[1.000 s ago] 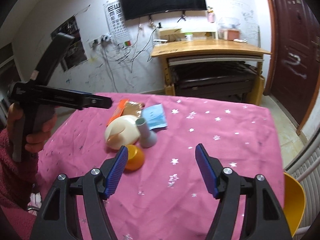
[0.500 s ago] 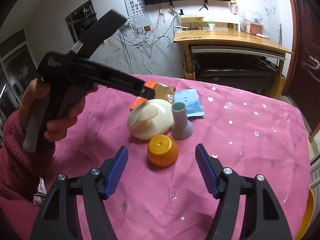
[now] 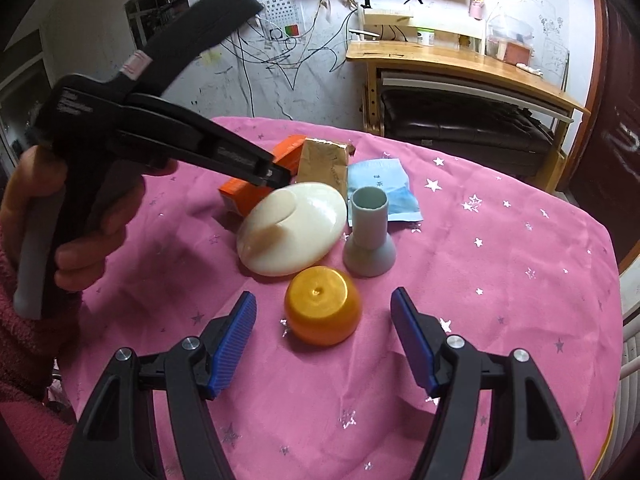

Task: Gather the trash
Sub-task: 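Return the left gripper to the table and grasp the orange toothpaste box, then grasp the orange round cap with the right gripper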

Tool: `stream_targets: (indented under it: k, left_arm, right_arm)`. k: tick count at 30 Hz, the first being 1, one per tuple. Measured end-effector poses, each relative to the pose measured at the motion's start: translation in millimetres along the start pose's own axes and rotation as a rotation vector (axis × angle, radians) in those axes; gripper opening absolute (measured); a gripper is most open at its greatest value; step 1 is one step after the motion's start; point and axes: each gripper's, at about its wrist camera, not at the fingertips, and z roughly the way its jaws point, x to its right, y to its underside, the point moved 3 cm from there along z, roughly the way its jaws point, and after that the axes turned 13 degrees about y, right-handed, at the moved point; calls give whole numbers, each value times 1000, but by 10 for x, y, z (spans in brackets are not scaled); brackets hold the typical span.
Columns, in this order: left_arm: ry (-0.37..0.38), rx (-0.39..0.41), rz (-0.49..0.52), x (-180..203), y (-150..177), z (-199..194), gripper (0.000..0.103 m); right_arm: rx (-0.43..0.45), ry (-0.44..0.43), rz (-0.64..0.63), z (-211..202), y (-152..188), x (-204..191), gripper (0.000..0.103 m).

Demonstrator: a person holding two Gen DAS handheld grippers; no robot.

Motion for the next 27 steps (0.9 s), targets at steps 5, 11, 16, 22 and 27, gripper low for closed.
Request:
stream_targets:
  k: [5, 11, 16, 22, 27]
  left_arm:
    - [-1, 16, -18, -114, 65, -99, 22]
    - [4, 44, -35, -172, 126, -260, 22]
    - [9, 66, -39, -168, 157, -380, 22]
    - [4, 109, -26, -85, 196, -593, 22]
    - [6, 146, 0, 121, 204, -793, 22]
  right_arm:
    - [-3, 3, -22, 53, -44, -34, 64]
    - [-25, 14, -33, 127, -64, -41, 56]
    - [-15, 50, -5, 113, -70, 40, 35]
    - [38, 70, 18, -73, -53, 94, 35]
    - [85, 89, 49, -293, -38, 246, 35]
